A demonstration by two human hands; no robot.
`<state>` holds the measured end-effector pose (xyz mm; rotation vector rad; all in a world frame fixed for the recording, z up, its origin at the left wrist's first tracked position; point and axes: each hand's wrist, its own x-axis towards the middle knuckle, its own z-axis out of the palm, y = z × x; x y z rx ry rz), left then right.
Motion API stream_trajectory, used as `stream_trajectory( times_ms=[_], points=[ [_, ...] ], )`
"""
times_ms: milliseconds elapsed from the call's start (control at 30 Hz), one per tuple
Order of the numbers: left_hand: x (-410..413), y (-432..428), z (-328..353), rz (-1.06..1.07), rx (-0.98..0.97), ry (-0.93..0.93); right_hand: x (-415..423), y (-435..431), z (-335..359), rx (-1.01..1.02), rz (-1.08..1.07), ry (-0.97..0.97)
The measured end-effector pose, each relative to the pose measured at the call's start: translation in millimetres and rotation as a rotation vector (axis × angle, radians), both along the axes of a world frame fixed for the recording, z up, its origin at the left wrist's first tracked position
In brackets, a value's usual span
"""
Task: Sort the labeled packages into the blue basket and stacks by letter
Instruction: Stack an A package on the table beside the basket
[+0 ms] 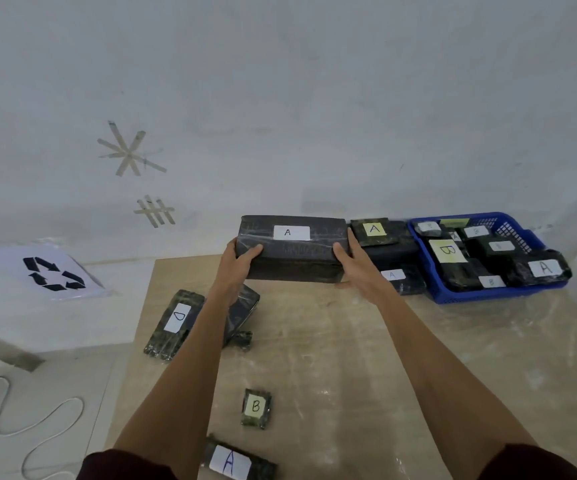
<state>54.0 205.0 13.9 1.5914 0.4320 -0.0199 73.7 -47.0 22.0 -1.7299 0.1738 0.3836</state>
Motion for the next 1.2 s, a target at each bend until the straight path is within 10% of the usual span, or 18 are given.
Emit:
stream_trajectory(
  times_ms=[467,1200],
  points=[
    [74,34,-38,-0.005,0.133,0.145,77,40,-51,-0.066,-0.035,0.014],
    [115,2,-121,-0.156,0.226,0.261,97,35,-141,0.006,-0.785,0.244]
  ],
)
